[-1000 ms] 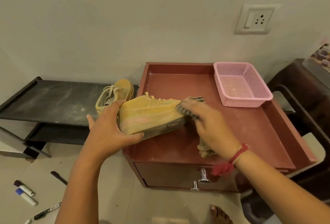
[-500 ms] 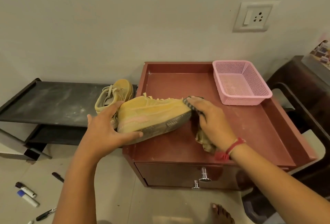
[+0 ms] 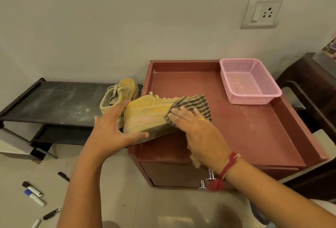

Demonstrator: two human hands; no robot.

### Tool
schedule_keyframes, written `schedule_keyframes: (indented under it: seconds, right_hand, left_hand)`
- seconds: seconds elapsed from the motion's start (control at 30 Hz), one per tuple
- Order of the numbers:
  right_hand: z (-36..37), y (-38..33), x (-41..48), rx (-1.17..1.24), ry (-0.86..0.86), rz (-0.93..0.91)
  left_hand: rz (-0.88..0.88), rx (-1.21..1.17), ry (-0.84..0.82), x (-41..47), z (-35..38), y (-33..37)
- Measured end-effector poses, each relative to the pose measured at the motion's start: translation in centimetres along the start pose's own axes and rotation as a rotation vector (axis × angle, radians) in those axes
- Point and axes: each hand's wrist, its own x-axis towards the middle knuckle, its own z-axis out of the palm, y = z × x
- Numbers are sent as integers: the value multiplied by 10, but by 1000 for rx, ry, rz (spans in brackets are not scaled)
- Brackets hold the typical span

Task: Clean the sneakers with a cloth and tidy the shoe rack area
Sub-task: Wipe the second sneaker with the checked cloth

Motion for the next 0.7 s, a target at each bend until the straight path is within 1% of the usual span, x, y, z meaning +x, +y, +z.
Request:
schedule_keyframes:
  seconds: [0.03,0.07,0.1,0.17,0.2,0.23,0.27,0.3,0.37,0.43,0.53,0.67,0.7]
  right_hand:
    - [-4,11,2,-26,2,57]
    - [-7,26,5,-22,-4,162]
    - [-10,42,8,43,2,293]
    - [-15,74,14,317,22,569]
    - [-18,84,16,474,87,664]
    - [-20,90,16,591,182,712]
    - [-22,89,15,647,258,716]
    - [-24,83,14,671,284,669]
    - [-21,63,8,628,193,521]
    - [-7,62,4,547,135,459]
    - [-1,81,12,559,108,562]
    - [0,79,14,482,115,494]
    - [1,82,13,501,96,511]
  left_hand:
    - [-4,-8,-6,-1,0,0]
    - [-6,-19,-12,-1,0,-1]
    - [-8,-29,-19,-1,0,-2]
    - [-17,-42,-35,1,1,-3]
    - [-19,-52,-38,1,2,-4]
    - [-22,-69,-38,2,2,-4]
    - [-29,-88,-40,2,3,-4]
    - [-38,-111,-46,3,3,-4]
    - [-48,-150,-66,4,4,-5]
    - [-47,-160,-76,5,4,-7]
    - [-61,-168,-76,5,3,-11]
    - [-56,-157,-92,5,2,-10]
    - [-63,-158,-96,5,2,-9]
